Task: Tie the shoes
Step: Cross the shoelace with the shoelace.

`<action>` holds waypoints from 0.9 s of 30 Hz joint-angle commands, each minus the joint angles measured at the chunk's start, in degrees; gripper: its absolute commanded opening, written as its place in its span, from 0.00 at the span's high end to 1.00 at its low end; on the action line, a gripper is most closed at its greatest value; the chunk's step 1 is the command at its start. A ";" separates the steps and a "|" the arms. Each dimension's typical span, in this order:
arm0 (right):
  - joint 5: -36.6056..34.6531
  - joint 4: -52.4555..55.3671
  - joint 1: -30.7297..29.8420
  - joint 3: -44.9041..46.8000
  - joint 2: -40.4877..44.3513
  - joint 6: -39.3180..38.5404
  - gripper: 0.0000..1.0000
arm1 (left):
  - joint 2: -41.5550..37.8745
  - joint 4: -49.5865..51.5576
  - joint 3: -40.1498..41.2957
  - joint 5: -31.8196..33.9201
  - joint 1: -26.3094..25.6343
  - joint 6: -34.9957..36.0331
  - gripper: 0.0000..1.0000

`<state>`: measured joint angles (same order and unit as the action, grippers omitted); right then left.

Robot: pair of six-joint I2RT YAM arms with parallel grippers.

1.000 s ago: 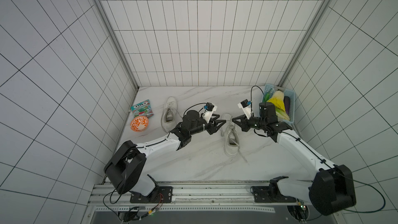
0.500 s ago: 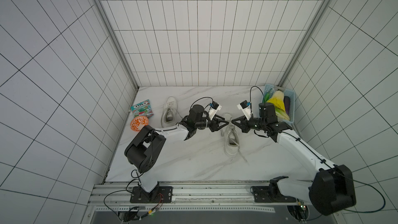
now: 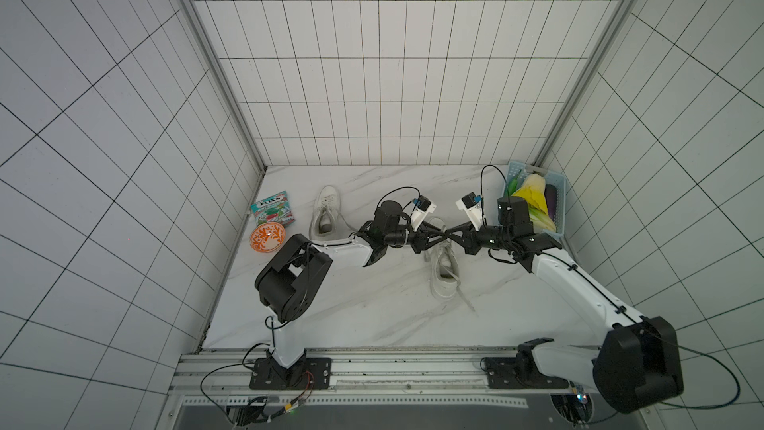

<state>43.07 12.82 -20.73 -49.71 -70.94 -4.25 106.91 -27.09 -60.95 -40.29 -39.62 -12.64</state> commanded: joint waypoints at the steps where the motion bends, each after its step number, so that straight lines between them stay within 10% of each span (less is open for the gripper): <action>1: 1.76 1.00 -0.52 -2.75 0.71 0.54 1.00 | 0.69 -4.33 -1.22 -0.40 -0.29 -0.18 0.86; 12: -16.16 7.64 0.08 -1.16 9.93 6.18 0.47 | -4.49 -7.42 4.92 3.44 0.01 0.25 1.00; 27: -10.64 18.84 -0.83 6.80 11.64 12.12 0.36 | -5.20 -9.92 7.59 4.79 0.49 -0.86 1.00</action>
<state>31.18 26.92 -20.86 -41.10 -57.32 7.94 103.15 -35.46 -53.84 -35.99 -39.27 -13.32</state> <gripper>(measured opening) 0.642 0.047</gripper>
